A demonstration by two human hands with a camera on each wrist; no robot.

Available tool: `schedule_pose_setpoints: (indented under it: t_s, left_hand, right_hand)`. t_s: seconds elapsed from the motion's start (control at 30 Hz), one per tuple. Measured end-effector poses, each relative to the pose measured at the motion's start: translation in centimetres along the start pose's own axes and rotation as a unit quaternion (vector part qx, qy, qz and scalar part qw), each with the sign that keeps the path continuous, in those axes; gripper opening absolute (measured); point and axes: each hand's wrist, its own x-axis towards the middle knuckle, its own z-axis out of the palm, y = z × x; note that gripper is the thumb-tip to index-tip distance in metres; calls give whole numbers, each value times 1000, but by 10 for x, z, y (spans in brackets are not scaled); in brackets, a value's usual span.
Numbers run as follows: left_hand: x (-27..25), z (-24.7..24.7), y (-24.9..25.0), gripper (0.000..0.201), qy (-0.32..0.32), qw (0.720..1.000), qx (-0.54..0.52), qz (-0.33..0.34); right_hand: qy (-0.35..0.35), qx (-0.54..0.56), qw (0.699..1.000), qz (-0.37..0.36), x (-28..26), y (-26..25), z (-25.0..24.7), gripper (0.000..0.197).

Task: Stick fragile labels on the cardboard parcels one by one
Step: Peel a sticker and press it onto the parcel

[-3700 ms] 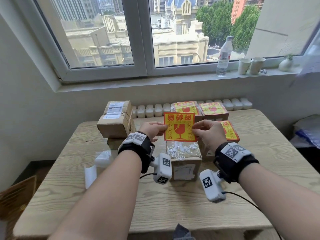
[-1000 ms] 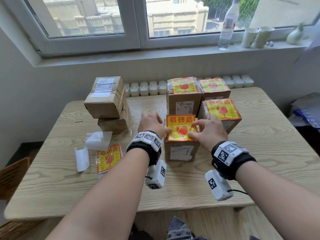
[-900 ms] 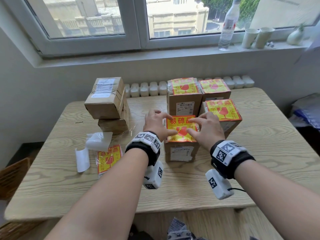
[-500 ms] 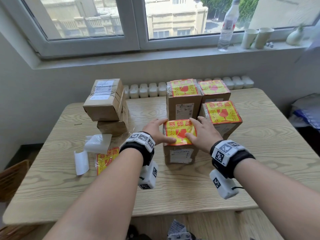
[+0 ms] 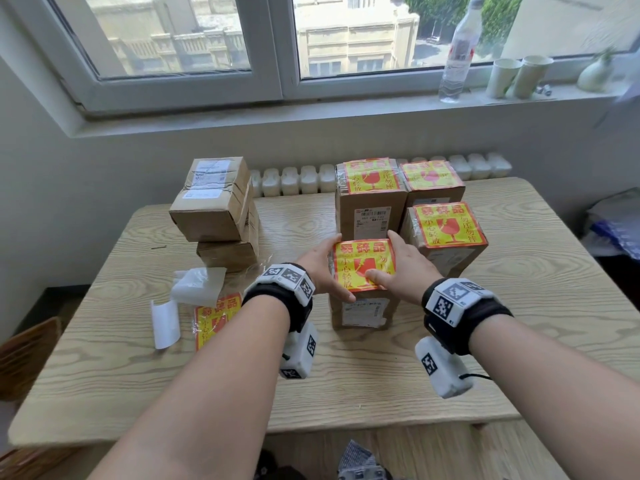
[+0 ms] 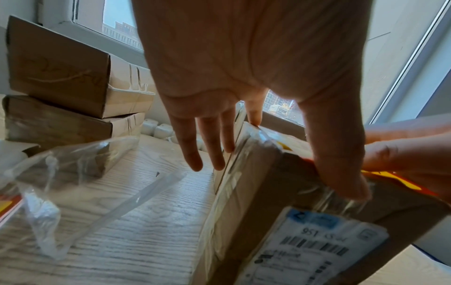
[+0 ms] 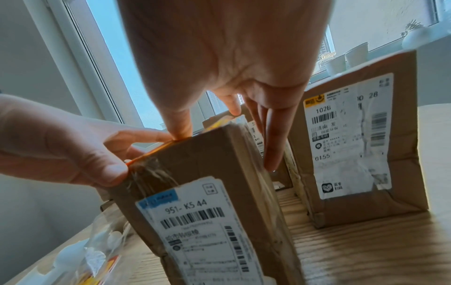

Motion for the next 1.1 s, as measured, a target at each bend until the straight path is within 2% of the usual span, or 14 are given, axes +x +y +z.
schedule_pose_setpoints:
  t_s: [0.13,0.27,0.37,0.5,0.6,0.7,0.93,1.1]
  left_hand:
    - [-1,8,0,131,5,1000,-6,1]
    - [-1,12,-1,140,13,1000,-17,-11]
    - [1,10,-1,141,37,997,-55,-27]
    - [5,2,3,127,68,992,-106,-27]
    - [14,-3,11,104,91,989,-115,-17]
    - [24,-3,21,97,101,987,-126,-8]
    - [45,1,26,104,106,983,-149,-20]
    - [51,2,26,94,91,979,-180,-6]
  right_hand:
    - [-10,7,1000,9,-3,0,-1,78]
    - [6,40,999,34,-5,-1,-2,73]
    - [31,79,995,43,-7,-2,-1,69]
    - [75,141,986,45,0,-2,-8,52]
    - [99,157,982,36,10,-6,-17,46]
    - [94,141,985,43,19,-8,-23,47]
    - [91,84,992,37,38,-13,-20,61]
    - [96,62,992,51,44,-13,-19,60]
